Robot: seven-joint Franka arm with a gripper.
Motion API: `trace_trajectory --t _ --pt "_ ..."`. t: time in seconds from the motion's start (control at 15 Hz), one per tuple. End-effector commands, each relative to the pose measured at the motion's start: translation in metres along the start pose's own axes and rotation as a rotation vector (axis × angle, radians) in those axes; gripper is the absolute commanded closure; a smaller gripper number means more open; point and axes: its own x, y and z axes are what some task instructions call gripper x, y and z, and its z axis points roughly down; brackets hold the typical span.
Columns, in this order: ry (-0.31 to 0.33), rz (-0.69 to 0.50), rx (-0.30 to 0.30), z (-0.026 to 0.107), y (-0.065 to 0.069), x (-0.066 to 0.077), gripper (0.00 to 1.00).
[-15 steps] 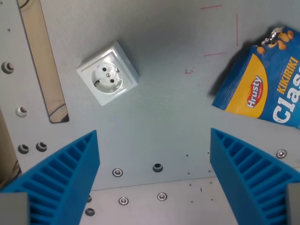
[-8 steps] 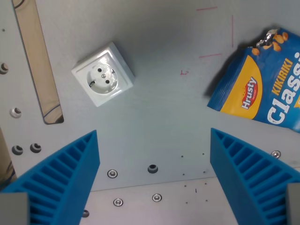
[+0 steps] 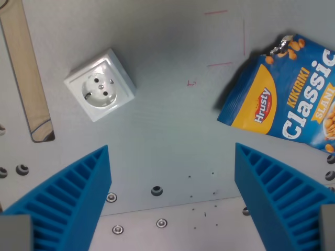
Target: Rotate around gripper negative x
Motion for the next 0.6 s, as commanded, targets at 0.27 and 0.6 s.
trace_trajectory --t 0.27,0.6 --pt "-0.009 0.017 -0.245 -0.0036 -0.0034 -0.0003 0.0" --pt "-0.009 0.016 -0.312 -0.0036 -0.0034 -0.0003 0.0"
